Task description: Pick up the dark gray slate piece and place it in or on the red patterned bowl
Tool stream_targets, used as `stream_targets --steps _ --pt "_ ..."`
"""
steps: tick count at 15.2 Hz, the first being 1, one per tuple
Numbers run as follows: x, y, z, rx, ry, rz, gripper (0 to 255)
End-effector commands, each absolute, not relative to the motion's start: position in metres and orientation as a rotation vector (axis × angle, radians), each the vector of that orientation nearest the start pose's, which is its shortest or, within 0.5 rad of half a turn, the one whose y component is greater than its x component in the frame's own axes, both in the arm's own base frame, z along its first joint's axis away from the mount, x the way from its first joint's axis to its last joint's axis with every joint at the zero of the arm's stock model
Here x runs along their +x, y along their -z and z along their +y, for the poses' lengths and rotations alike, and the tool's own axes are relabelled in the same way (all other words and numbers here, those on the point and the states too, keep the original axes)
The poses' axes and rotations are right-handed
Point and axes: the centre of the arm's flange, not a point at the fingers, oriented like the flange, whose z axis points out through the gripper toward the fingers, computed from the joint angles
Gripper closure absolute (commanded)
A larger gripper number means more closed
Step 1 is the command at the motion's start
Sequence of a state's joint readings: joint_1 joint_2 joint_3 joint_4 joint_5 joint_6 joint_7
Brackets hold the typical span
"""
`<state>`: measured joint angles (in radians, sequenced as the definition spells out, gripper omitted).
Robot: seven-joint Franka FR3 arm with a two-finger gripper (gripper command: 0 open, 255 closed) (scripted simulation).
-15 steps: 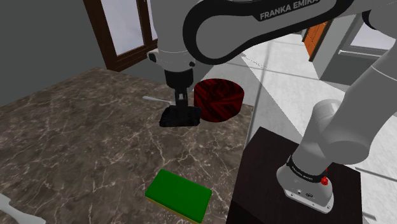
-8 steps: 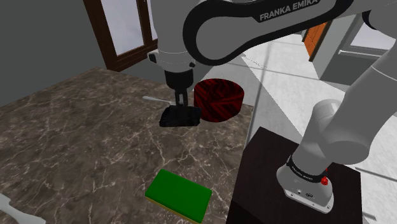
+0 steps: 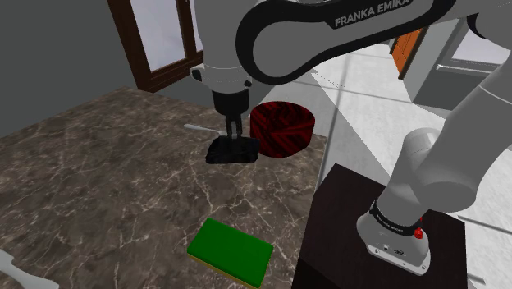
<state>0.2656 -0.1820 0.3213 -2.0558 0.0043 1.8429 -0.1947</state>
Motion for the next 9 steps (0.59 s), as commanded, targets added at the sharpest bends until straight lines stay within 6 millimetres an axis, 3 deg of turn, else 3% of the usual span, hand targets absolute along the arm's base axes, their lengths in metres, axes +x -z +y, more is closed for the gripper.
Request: stream_targets --steps 1,9 --pt "0.413 -0.508 0.284 -2.964 -0.046 -1.208 255" --pt "0.413 -0.551 0.284 -2.964 -0.046 -1.208 255"
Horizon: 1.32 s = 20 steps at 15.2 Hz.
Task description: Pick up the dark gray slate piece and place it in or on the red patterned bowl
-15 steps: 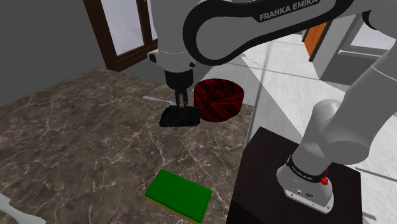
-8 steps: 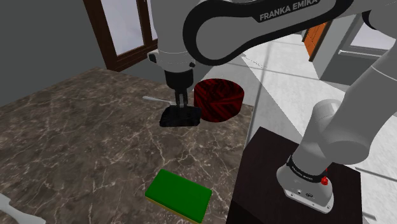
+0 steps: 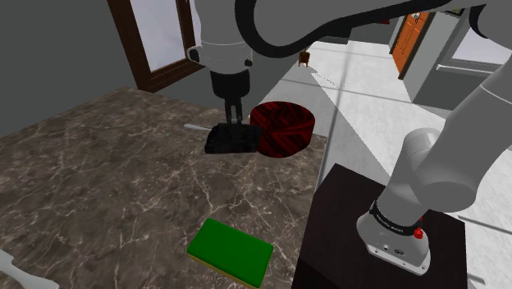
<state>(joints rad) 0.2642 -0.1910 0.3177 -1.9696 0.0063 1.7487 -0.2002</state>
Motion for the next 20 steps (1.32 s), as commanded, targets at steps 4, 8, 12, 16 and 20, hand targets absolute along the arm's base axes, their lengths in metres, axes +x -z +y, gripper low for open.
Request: stream_targets --steps 4,8,12,16,20 --pt "0.413 -0.572 0.284 -2.964 -0.046 -1.208 255" --pt "0.413 -0.593 0.284 -2.964 -0.046 -1.208 255" --pt "0.413 -0.614 0.284 -2.964 -0.046 -1.208 255" --pt "0.413 -0.635 0.284 -2.964 -0.046 -1.208 255" --pt "0.413 -0.656 0.284 -2.964 -0.046 -1.208 255"
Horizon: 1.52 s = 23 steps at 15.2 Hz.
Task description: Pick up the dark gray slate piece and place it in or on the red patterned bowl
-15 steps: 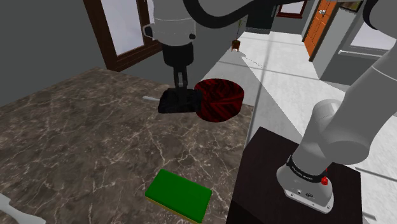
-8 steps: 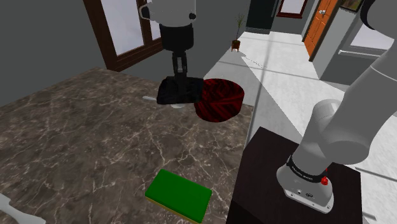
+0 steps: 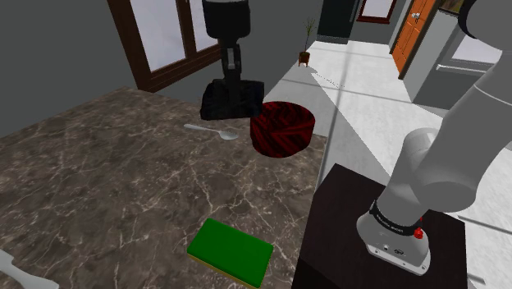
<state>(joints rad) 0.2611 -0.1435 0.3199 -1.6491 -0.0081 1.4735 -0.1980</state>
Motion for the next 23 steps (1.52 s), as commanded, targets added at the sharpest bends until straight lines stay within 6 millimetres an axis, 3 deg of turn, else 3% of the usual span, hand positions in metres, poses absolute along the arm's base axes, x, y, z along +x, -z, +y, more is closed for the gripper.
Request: stream_targets --steps 1,5,18,23 --pt "0.413 -0.661 0.284 -2.964 -0.046 -1.208 255" --pt "0.413 -0.679 0.284 -2.964 -0.046 -1.208 255" --pt "0.369 -0.694 0.120 -2.964 -0.046 -1.208 255" --pt "0.369 -0.668 0.120 -2.964 -0.046 -1.208 255"
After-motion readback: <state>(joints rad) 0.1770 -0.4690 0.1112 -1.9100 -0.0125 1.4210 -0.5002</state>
